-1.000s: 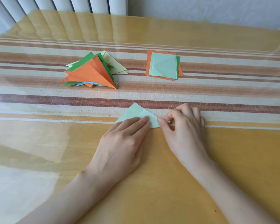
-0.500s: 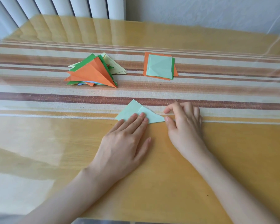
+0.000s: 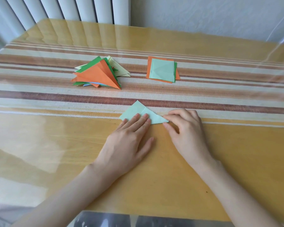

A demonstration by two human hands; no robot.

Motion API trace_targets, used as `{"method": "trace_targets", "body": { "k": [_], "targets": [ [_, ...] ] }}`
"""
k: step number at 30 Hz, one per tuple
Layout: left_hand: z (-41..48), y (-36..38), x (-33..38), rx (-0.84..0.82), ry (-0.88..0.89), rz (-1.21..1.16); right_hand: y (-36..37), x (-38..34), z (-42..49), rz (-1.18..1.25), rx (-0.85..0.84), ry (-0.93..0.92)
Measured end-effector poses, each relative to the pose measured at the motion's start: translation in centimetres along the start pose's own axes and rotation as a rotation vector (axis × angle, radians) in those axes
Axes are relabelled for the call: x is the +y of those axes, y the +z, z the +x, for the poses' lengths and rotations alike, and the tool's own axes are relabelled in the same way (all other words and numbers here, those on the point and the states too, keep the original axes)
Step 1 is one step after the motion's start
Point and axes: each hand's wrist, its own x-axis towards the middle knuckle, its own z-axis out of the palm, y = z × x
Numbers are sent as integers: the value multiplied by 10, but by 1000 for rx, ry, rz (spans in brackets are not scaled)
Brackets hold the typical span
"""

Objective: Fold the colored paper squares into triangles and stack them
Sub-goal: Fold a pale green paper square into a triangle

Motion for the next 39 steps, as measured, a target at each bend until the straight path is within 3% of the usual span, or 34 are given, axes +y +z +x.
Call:
{"method": "trace_targets", "body": {
  "k": [6, 18, 20, 23, 25, 29, 39],
  "targets": [
    [0, -1, -1, 7, -6, -67, 3, -1, -1, -110, 76, -105],
    [32, -17, -18, 229, 74, -12, 6, -5, 27, -18, 82, -446],
    [33, -29, -14, 244, 22, -176, -3, -11, 31, 197, 44, -332],
    [36, -49, -5, 184, -254, -733, -22, -24, 37, 893, -143, 173],
    [39, -59, -2, 90, -441, -1092, -27, -25, 38, 1160, -224, 368],
    [39, -61, 0, -82, -540, -1290, -25, -31, 39, 1176, -269, 414],
    [37, -54, 1, -87, -640, -1225, -16, -38, 35, 1172, -180, 473]
  ]
}}
